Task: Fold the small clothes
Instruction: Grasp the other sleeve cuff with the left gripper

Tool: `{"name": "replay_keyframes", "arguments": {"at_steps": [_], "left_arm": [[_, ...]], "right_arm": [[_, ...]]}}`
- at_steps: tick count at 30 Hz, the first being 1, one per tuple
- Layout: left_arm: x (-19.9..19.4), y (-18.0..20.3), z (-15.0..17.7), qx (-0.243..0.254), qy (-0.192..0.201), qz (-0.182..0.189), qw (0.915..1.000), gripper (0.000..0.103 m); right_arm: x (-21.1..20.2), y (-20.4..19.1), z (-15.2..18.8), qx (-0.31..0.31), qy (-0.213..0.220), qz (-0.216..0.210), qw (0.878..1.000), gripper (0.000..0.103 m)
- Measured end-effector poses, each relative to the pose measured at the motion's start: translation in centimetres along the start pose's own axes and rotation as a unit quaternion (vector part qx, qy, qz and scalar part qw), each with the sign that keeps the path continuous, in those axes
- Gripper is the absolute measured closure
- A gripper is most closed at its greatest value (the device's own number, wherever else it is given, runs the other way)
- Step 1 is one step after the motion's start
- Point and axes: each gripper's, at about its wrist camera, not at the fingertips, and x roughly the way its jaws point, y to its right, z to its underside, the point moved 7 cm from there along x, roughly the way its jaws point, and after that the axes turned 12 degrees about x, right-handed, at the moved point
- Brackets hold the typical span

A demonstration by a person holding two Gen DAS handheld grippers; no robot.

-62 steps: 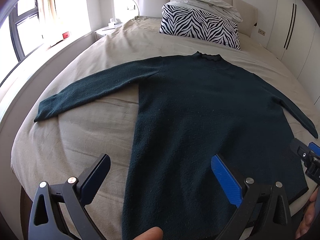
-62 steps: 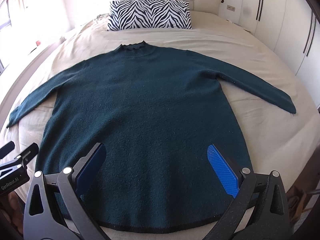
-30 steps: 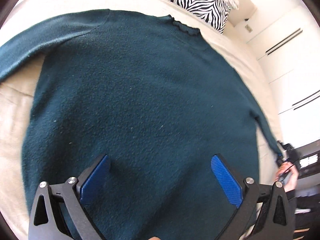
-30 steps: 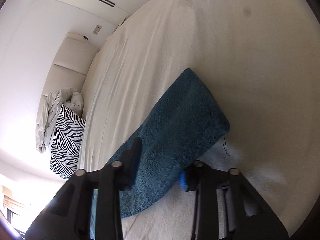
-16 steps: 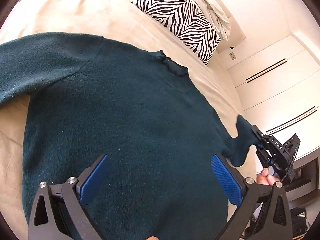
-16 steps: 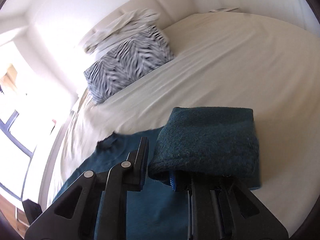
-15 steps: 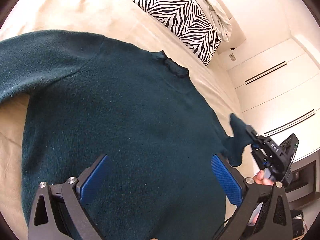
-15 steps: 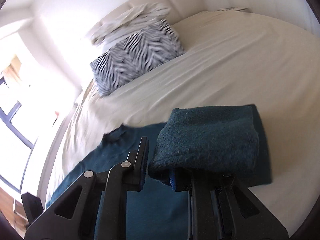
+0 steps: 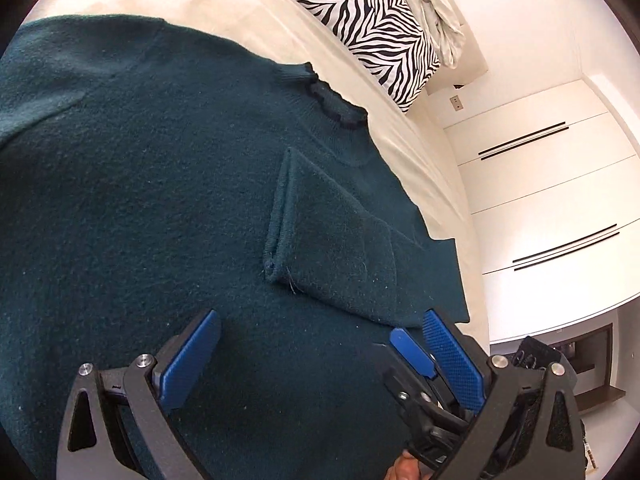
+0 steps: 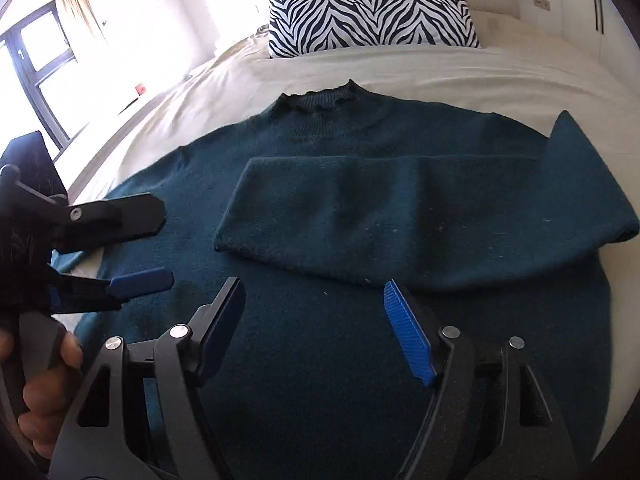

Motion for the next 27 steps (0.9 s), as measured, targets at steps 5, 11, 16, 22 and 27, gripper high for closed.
{"name": "replay_keyframes", "arguments": {"at_steps": [5,11,16,22,27], "left_arm": [[1.4,0.1,-2.2,0.0,0.008,-0.02,0.9998,0.0],[5.5,0.4,-4.0,0.036,-0.037,-0.063,0.9967,0.047],[4.4,0.6,-4.7,0.057,-0.032,-0.058,0.9962,0.093],[-1.3,-2.0,-6.3,0.059,0.066,-0.086,0.9924,0.093],[-1.2,-4.9,-6.1,0.058,0.063,-0.112,0.99,0.093]], "right_arm": [[-4.3,5.7,0.3,0.126,0.02,-0.061,0.99,0.031],[-6.0,11.3,1.0,0.256,0.034,-0.122,0.958,0.031],[-6.4,15.0,0.5,0.318,0.055,-0.154,0.934,0.031],[-7.7,18.1,-0.1,0.376,0.068,-0.178,0.907,0.031],[-7.3,18.6,-1.8,0.405,0.066,-0.186,0.893,0.031]]}}
